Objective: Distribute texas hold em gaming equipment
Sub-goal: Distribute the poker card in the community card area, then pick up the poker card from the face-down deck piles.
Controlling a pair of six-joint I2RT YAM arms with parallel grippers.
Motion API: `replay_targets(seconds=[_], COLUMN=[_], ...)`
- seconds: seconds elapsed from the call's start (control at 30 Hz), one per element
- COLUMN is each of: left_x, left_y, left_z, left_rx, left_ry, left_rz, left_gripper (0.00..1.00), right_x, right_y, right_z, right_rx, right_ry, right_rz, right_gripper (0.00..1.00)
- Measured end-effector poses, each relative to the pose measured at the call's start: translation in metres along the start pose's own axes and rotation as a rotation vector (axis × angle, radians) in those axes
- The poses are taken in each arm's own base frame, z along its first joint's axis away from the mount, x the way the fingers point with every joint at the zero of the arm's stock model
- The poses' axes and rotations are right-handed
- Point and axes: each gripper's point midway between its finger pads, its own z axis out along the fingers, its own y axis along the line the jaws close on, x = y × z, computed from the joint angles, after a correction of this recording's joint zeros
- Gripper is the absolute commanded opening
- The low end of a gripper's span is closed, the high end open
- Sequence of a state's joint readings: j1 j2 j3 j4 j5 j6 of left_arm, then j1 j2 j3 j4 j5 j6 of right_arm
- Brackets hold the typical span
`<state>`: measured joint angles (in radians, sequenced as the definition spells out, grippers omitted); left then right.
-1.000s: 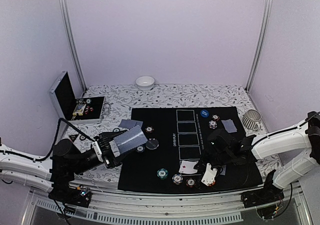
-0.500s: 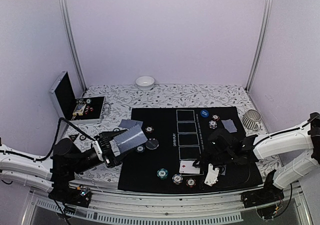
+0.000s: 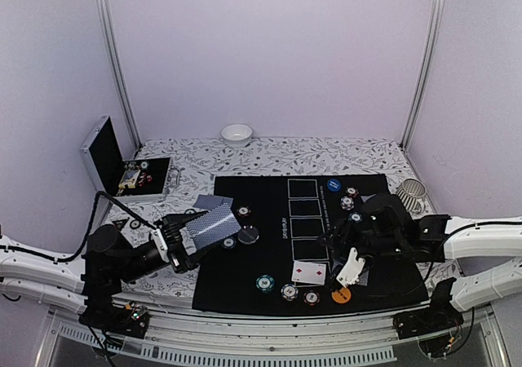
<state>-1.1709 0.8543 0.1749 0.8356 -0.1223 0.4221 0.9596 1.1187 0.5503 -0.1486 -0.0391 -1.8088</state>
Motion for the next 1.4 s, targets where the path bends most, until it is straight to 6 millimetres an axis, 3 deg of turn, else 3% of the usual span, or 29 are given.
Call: replay_targets(seconds=[0.03,0.1,0.13,0.17,0.27,0.33,0.43,0.53,0.67,0.83,1.07,1.4], left_x=[0.0,0.0,0.0,0.0,-0.002,-0.005,-0.014,-0.024,-0.032,-0.032,-0.027,-0.032], left_y=[0.0,-0.002,-0.003,-0.004,-0.011,-0.015,-0.018,-0.02,-0.023,-0.028,-0.033,-0.032], left_z=[0.001,0.004,0.006,0.008,0.018,0.024,0.034,0.041,0.049,0.057,0.063,0.064], left_rx=[0.002,0.01,0.015,0.023,0.06,0.085,0.115,0.132,0.154,0.171,0.184,0.176], left_ry=[0.001,0.006,0.008,0.01,0.013,0.009,-0.011,-0.035,-0.054,-0.051,-0.036,-0.056], left_rz=[-0.001,-0.003,-0.004,-0.005,-0.005,-0.005,-0.005,-0.006,-0.005,-0.002,0.01,0.019], left_gripper=[0.6,0.61,0.6,0.6,0.61,0.6,0.6,0.6,0.6,0.6,0.6,0.6], right_x=[0.003,0.015,0.022,0.033,0.053,0.054,0.039,0.021,0.001,-0.028,-0.052,-0.038], right_y=[-0.016,-0.067,-0.091,-0.128,-0.204,-0.236,-0.262,-0.258,-0.235,-0.215,-0.21,-0.191], right_z=[-0.006,-0.026,-0.037,-0.057,-0.111,-0.136,-0.145,-0.122,-0.075,-0.041,-0.028,-0.012], right_rx=[0.048,0.193,0.262,0.362,0.561,0.607,0.528,0.337,0.087,-0.135,-0.273,-0.258], right_ry=[0.004,0.002,-0.008,-0.04,-0.203,-0.351,-0.584,-0.708,-0.704,-0.679,-0.704,-0.513], right_rz=[0.085,0.325,0.441,0.625,1.023,1.224,1.465,1.67,1.86,1.938,1.929,1.976], right_gripper=[0.85,0.94,0.95,0.97,0.99,0.99,0.99,0.99,0.99,0.99,0.99,0.97])
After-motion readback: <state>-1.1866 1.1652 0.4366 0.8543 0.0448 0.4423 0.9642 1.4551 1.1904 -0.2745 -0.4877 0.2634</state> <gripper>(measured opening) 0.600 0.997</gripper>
